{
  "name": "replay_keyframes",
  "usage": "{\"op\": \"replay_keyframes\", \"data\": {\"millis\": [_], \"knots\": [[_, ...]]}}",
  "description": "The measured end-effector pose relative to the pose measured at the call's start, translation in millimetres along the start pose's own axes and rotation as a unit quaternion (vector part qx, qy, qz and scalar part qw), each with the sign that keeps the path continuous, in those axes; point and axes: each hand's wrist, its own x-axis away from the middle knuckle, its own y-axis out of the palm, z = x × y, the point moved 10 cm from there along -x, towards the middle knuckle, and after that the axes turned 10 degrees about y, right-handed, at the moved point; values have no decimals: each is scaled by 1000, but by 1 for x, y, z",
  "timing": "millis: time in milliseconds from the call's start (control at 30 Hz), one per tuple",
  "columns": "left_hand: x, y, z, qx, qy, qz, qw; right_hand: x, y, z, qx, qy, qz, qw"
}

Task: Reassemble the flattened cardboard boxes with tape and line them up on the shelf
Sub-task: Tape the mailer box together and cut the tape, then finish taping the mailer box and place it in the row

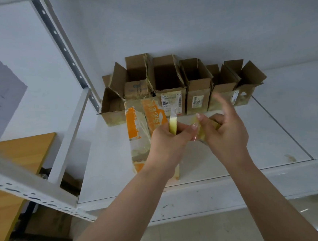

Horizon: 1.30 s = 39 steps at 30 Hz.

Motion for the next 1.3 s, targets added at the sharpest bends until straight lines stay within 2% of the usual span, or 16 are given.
{"op": "replay_keyframes", "data": {"millis": [67, 133, 233, 300, 400, 500, 567, 667, 833, 933, 967, 1033, 1100, 1167, 1200, 1300], "knots": [[3, -4, -2, 18, -13, 1, 1000, -3, 5, 2, -13, 18, -16, 1000], [5, -8, 1, 21, -16, -7, 1000, -1, 6, -6, -18, -7, -11, 1000], [7, -16, 14, -17, 6, -38, 999, -2, 7, -7, -41, -16, 16, 999], [9, -35, 26, -18, 38, -39, 998, -5, 6, 6, -10, -1, 50, 999], [5, -101, 29, -25, 76, 74, 994, -7, -2, 33, 89, 11, 103, 991], [4, -161, -17, -139, 5, 166, 976, 2, 9, 59, 185, -8, 87, 979], [6, -179, -64, -245, -74, 144, 956, 13, 22, 74, 198, -6, 55, 979], [14, -190, -119, -385, -124, 91, 910, 31, 45, 85, 233, -24, 13, 972], [19, -190, -160, -434, -154, 39, 887, 44, 69, 107, 301, 11, -52, 952], [18, -192, -150, -465, -120, 50, 876, 36, 65, 110, 264, 58, -77, 960], [17, -193, -138, -443, -92, 76, 889, 32, 59, 100, 246, 58, -66, 965], [15, -190, -98, -352, 5, 143, 925, 25, 48, 59, 199, 2, -43, 979], [14, -171, -45, -290, 145, 153, 933, 25, 46, 8, 113, -84, -64, 988], [13, -134, -8, -282, 234, 73, 928, 33, 60, -32, 75, -151, -129, 977], [13, -114, -1, -292, 250, 18, 923, 38, 72, -41, 88, -163, -174, 967], [15, -76, -14, -349, 215, -122, 904, 56, 104, -35, 182, -140, -276, 933]]}}
